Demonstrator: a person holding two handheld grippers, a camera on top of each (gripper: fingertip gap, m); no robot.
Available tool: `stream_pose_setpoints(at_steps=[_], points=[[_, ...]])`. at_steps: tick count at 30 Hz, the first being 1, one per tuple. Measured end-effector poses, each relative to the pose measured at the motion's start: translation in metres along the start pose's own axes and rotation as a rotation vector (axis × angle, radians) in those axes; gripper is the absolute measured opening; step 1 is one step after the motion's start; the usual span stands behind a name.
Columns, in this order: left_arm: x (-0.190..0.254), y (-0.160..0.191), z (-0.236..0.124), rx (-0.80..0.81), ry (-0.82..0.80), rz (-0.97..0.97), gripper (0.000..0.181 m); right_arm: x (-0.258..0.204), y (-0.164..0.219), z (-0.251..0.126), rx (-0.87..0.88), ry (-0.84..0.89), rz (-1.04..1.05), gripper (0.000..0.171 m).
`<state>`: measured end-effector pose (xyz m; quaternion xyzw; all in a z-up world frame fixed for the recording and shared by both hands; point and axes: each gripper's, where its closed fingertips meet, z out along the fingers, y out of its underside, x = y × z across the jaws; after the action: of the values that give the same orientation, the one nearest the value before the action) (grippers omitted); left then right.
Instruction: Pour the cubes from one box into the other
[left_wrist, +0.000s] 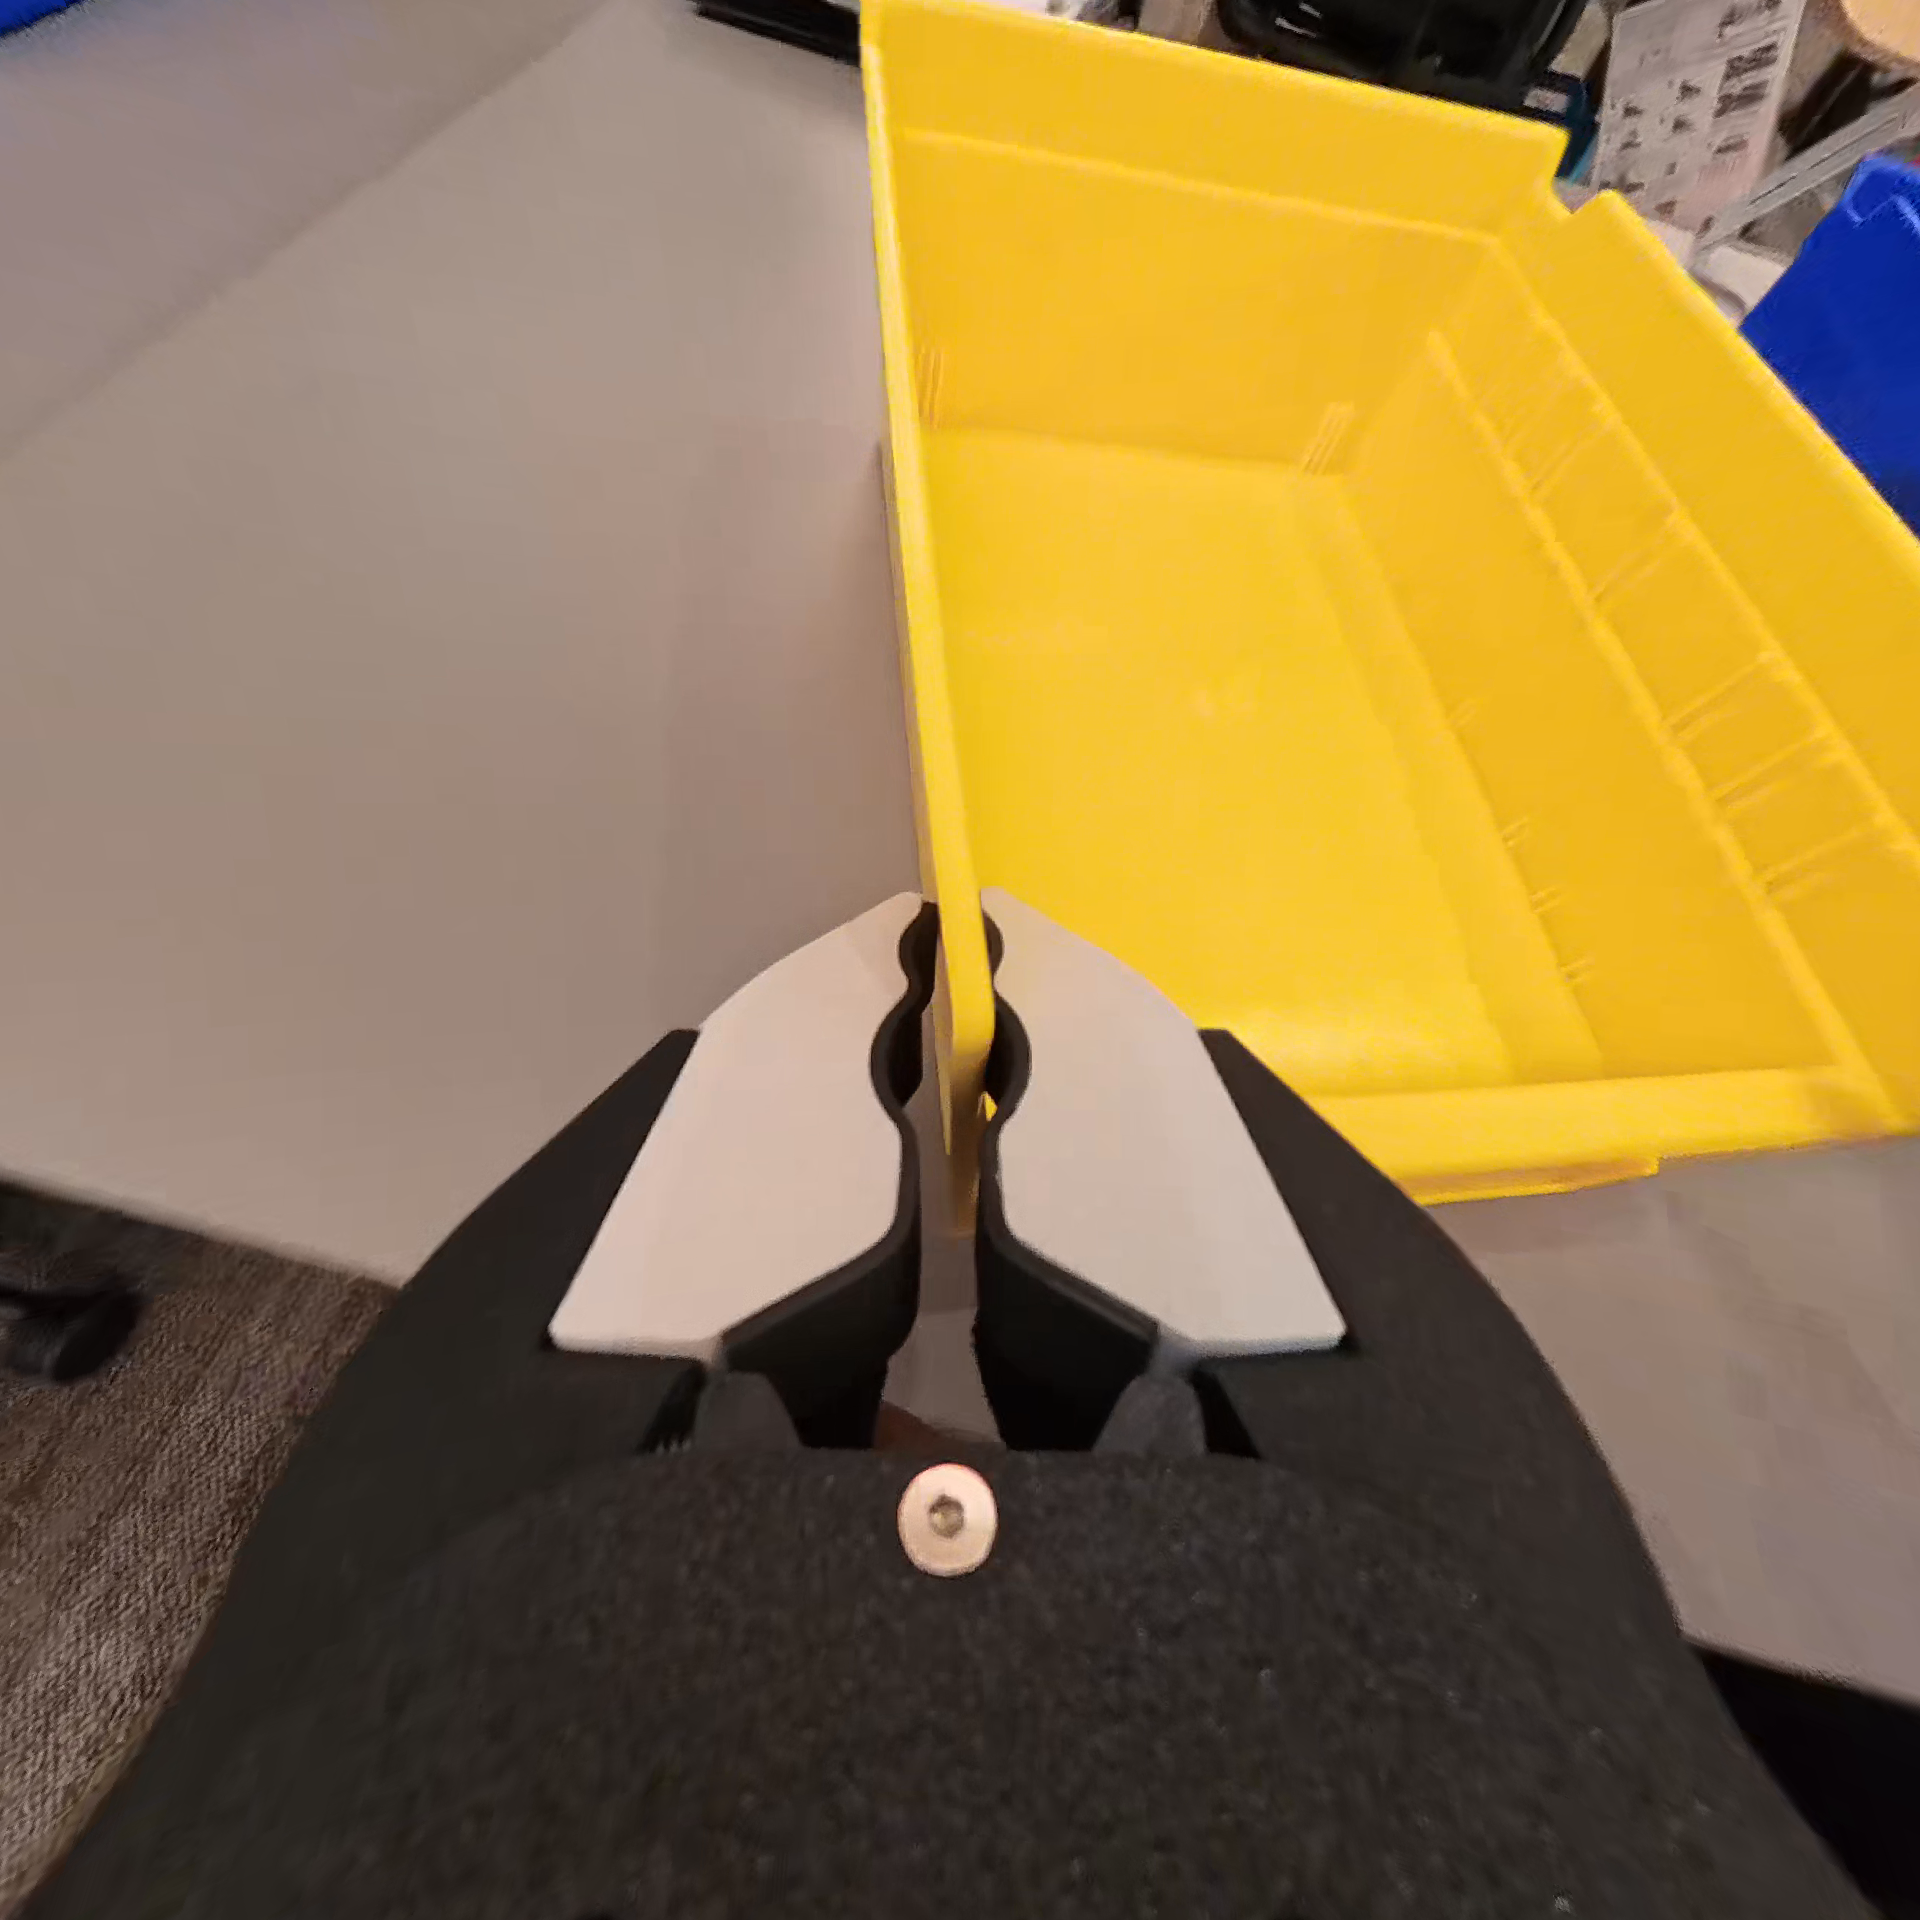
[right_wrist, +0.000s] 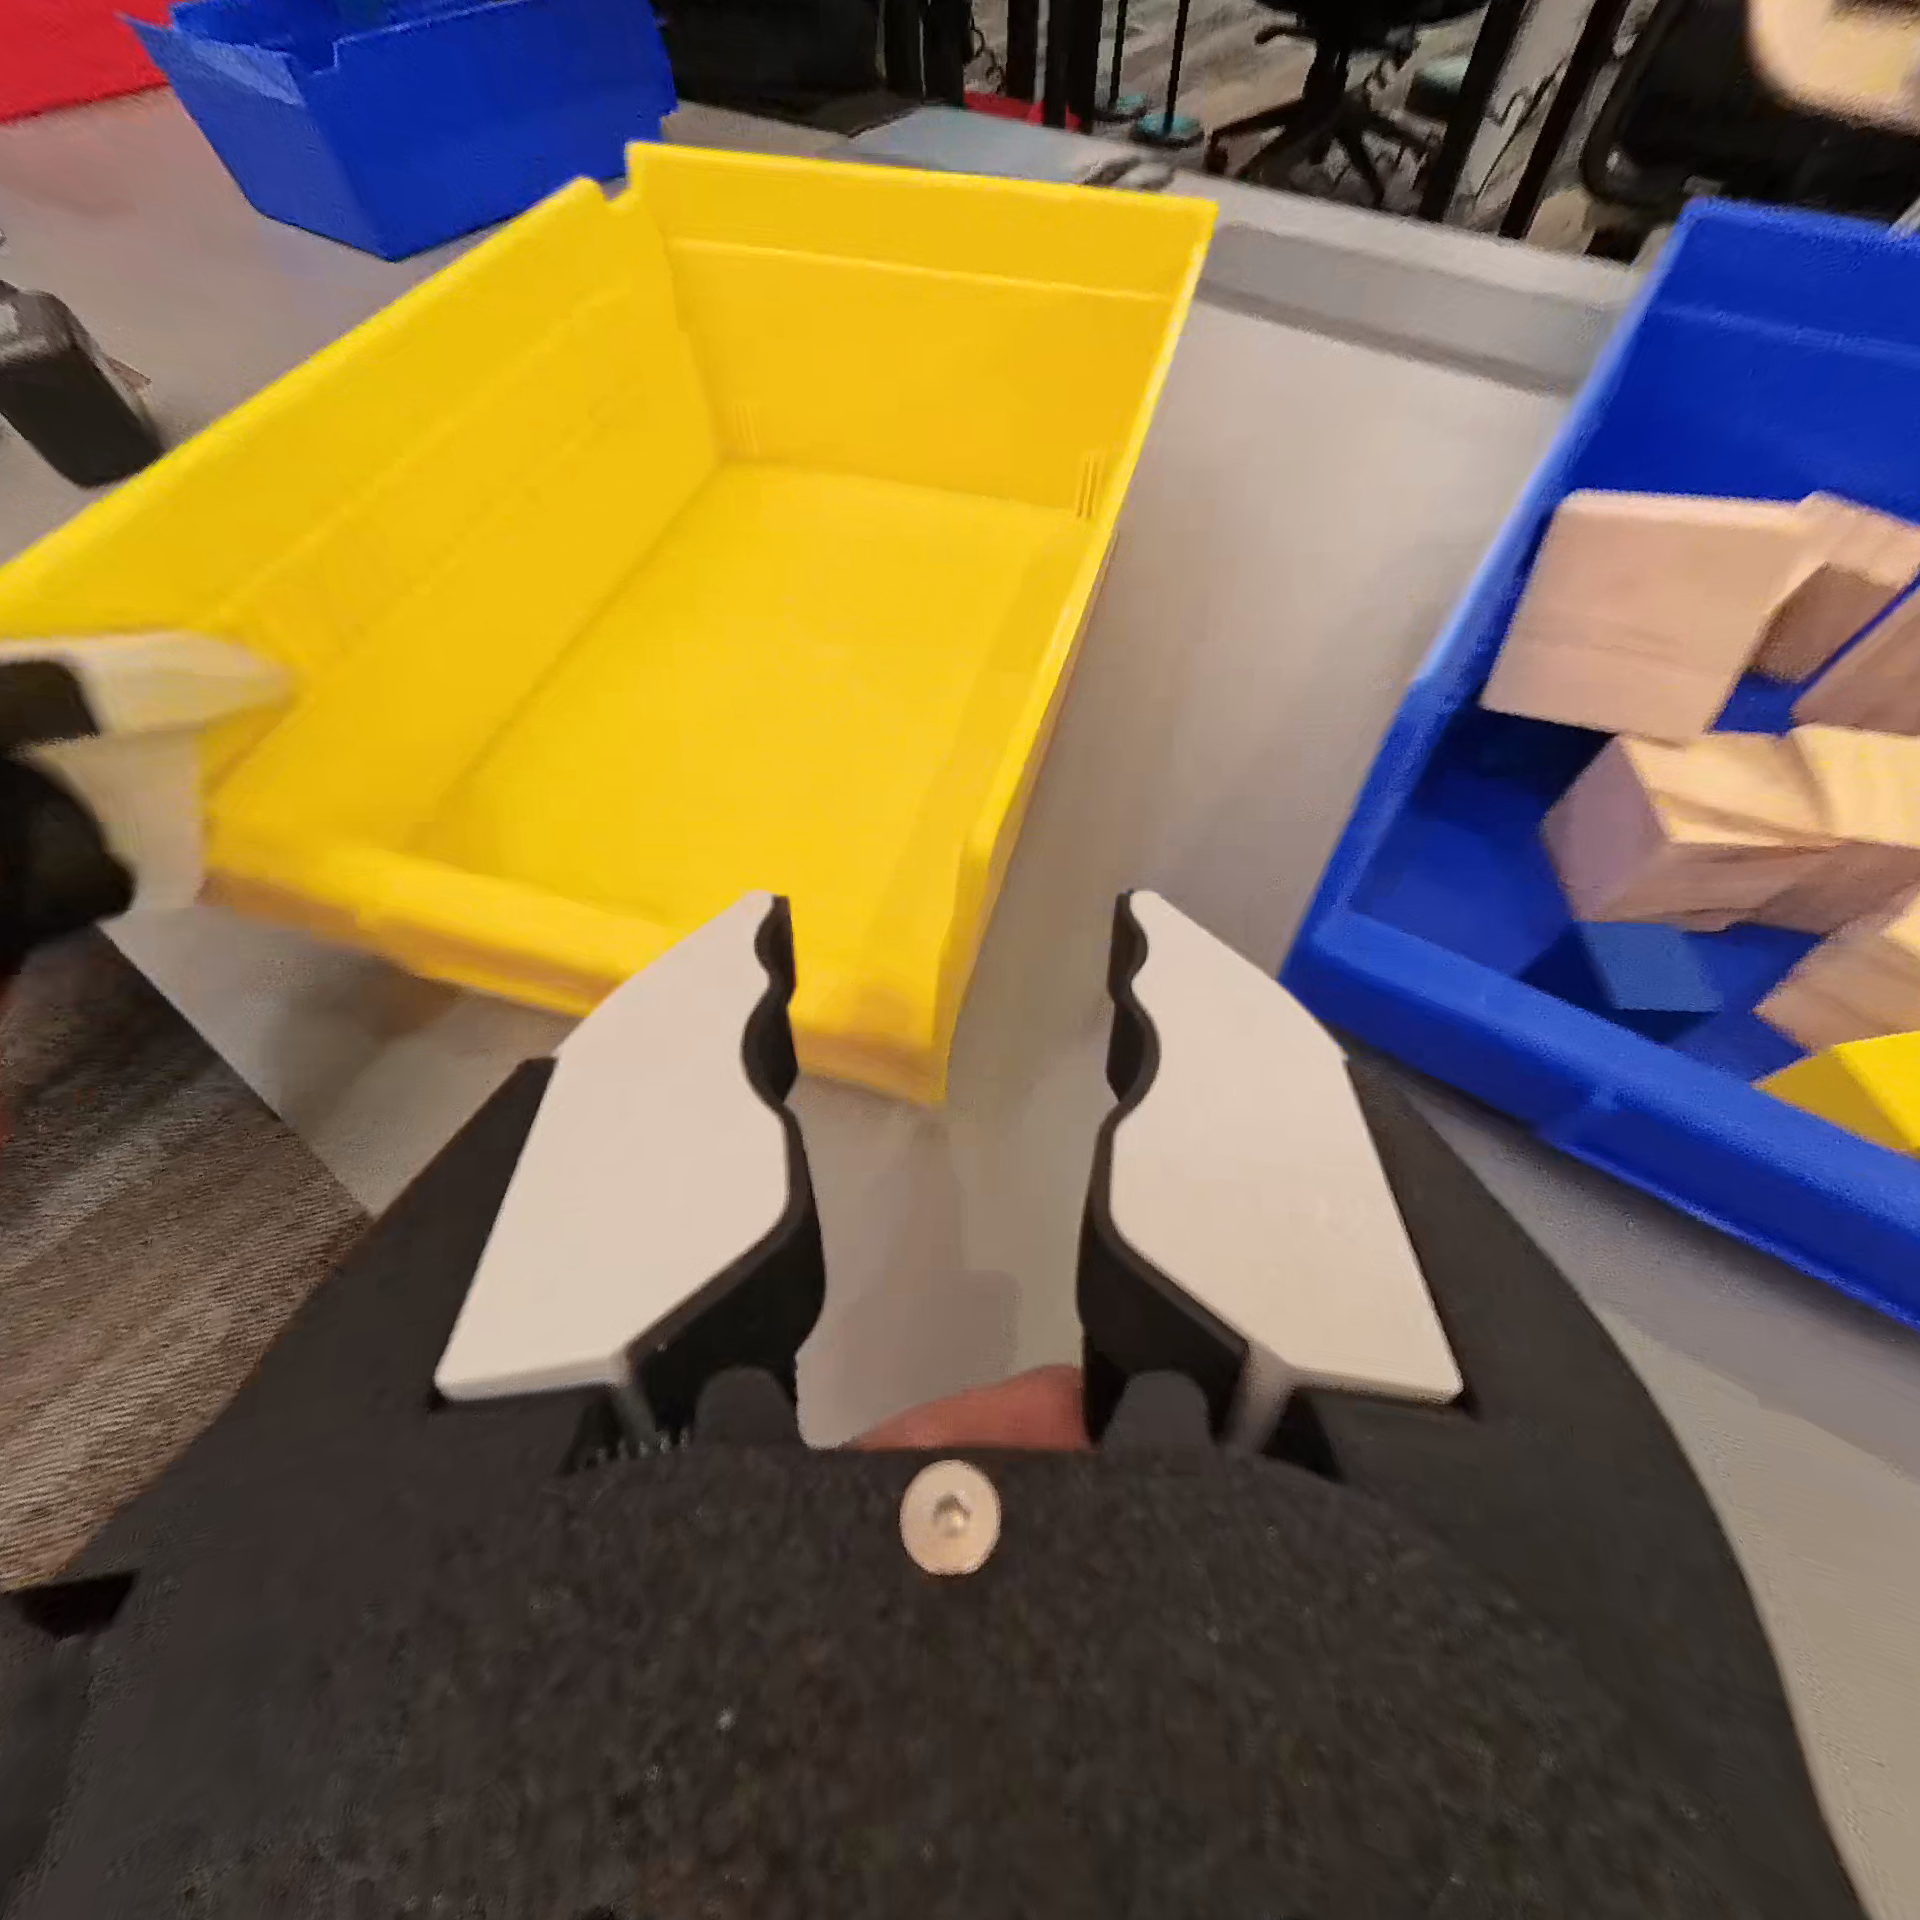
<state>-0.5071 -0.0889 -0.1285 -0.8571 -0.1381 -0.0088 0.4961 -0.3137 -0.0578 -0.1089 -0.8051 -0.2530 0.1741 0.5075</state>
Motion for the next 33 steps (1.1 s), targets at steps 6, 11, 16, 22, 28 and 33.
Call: stream_pose_setpoints(at_steps=[6,11,16,22,28,33], points=[[-0.005,0.024,-0.046,0.035,-0.059,0.003,0.007,-0.011,0.017,0.02,-0.098,0.022,-0.015,0.003],[0.001,0.002,-0.076,0.157,-0.073,0.022,0.006,-0.017,-0.013,-0.01,0.039,0.028,-0.077,0.004],[0.066,-0.059,-0.105,0.33,-0.032,0.168,0.004,0.032,-0.079,-0.076,0.256,0.147,-0.11,0.004],[0.231,-0.111,-0.099,0.424,0.14,0.352,0.005,0.176,-0.105,-0.166,0.371,0.396,0.022,0.002],[0.443,-0.106,-0.061,0.35,0.319,0.356,0.004,0.366,-0.069,-0.243,0.263,0.602,0.201,0.003],[0.579,-0.043,-0.022,0.241,0.452,0.394,0.004,0.483,-0.003,-0.294,0.162,0.721,0.255,0.002]])
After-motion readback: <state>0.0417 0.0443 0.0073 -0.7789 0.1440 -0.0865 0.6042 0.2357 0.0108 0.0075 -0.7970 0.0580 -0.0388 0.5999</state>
